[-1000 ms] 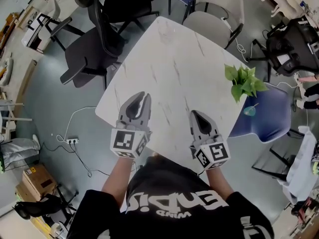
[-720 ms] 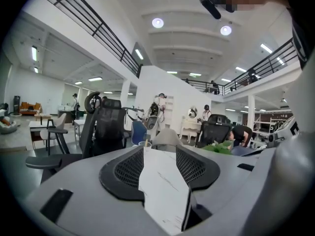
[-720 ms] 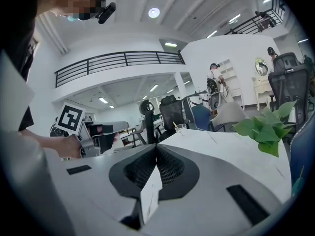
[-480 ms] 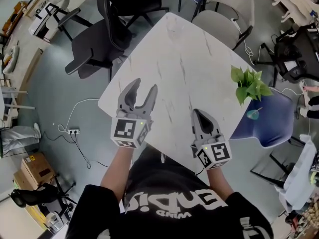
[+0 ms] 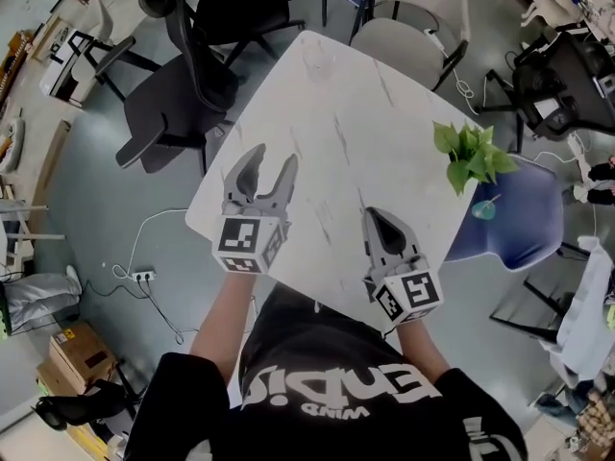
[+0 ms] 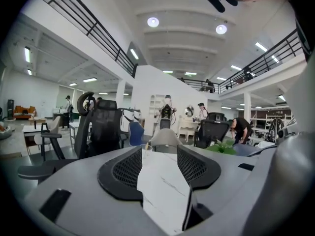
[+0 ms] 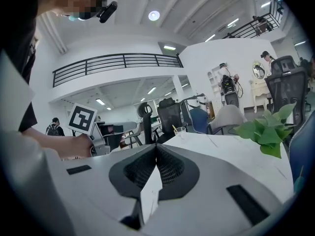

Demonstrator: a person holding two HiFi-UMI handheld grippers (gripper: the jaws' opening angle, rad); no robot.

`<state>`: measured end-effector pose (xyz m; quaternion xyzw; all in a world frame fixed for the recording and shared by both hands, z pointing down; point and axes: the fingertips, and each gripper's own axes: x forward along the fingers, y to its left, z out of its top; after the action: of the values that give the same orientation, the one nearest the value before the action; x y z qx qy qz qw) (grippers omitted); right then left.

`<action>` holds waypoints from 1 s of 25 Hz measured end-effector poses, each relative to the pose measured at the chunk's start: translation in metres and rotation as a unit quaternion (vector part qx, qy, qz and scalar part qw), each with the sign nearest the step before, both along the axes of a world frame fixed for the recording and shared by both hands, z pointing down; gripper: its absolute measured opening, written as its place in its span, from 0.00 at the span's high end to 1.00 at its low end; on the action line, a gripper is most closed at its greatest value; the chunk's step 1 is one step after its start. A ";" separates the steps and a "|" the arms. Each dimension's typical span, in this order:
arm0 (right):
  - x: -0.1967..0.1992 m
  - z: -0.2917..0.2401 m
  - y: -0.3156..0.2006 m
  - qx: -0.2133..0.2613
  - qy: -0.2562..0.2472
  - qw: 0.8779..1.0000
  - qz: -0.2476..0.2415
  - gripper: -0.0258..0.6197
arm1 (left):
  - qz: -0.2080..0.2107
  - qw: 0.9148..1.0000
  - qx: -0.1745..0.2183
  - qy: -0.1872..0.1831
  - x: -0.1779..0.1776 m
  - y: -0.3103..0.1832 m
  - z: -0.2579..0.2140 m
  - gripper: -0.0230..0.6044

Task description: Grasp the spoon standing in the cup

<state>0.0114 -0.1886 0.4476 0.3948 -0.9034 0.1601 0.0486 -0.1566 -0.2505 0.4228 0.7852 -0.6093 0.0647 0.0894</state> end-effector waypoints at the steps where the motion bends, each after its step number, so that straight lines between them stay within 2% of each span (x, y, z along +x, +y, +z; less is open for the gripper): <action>1: 0.001 0.000 -0.002 0.000 0.002 1.000 0.005 0.94 | 0.004 1.000 0.000 0.000 0.001 -0.004 0.001 0.62; 9: -0.002 0.001 -0.014 0.001 0.008 1.000 0.019 0.94 | 0.024 1.000 -0.006 0.007 0.003 -0.042 0.014 0.62; 25: -0.002 0.005 -0.029 -0.011 0.016 0.999 0.050 0.94 | 0.039 0.999 -0.017 -0.027 -0.002 -0.121 0.045 0.62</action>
<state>0.0094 -0.2171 0.4524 0.4415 -0.8799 0.1655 0.0596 -0.1589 -0.3715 0.4675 0.8047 -0.5792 0.1001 0.0836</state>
